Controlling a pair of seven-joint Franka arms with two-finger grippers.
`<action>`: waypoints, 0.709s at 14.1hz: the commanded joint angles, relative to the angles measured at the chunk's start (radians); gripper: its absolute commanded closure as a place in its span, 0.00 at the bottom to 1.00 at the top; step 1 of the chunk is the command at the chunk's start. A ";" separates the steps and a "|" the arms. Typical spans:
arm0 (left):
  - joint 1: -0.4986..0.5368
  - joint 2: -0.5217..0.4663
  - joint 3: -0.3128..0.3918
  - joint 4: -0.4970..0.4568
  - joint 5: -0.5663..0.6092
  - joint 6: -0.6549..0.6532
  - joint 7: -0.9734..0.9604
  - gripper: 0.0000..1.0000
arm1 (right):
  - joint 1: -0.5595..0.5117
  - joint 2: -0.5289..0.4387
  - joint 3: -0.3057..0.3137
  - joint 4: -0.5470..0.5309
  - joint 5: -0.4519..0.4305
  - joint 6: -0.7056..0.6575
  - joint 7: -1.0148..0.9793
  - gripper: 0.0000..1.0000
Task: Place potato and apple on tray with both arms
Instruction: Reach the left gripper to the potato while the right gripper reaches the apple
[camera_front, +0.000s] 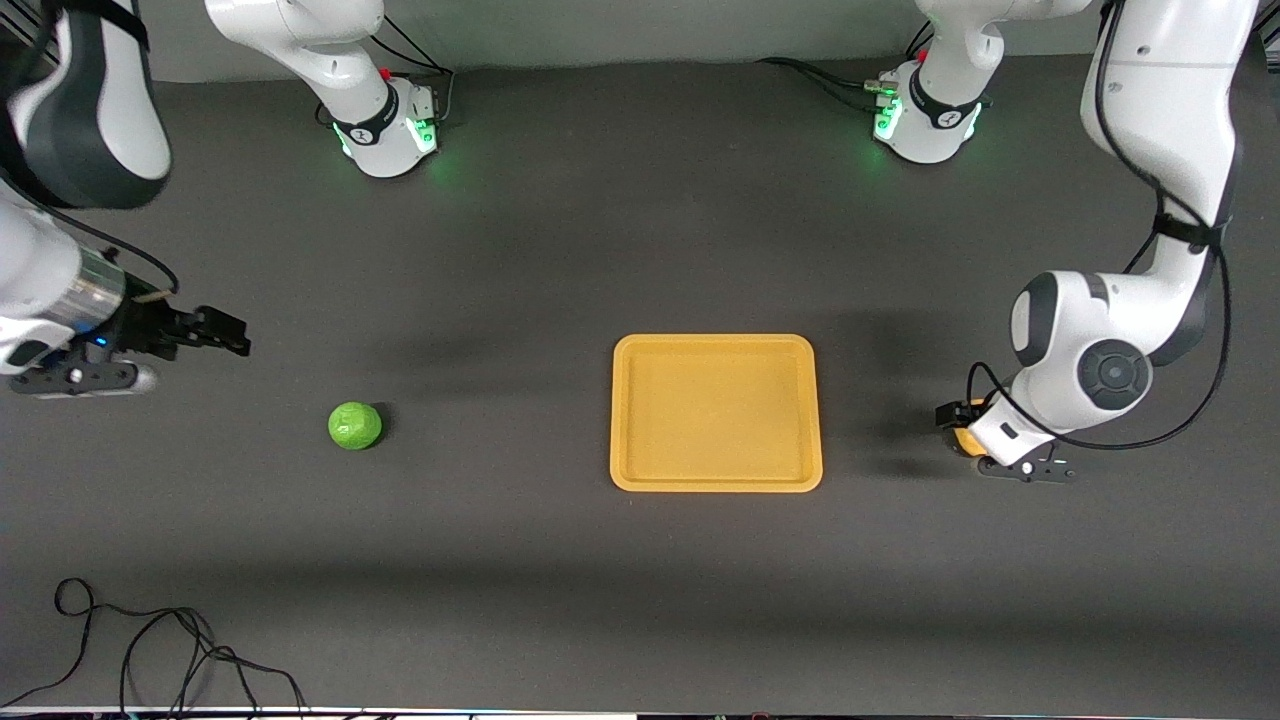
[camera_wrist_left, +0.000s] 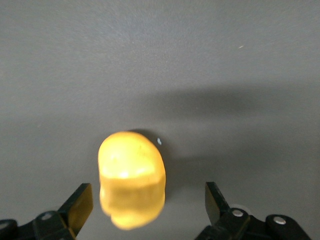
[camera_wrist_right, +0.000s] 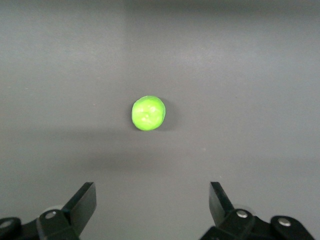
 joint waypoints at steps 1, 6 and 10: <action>-0.001 0.014 0.000 0.005 0.018 0.016 0.014 0.00 | 0.028 0.035 -0.006 -0.085 0.000 0.132 -0.003 0.00; -0.010 0.029 0.000 0.001 0.019 0.032 -0.011 0.47 | 0.053 0.140 -0.006 -0.260 0.002 0.428 -0.002 0.00; -0.018 -0.024 -0.005 0.008 0.016 -0.083 -0.064 0.73 | 0.053 0.255 -0.007 -0.291 0.002 0.590 0.000 0.00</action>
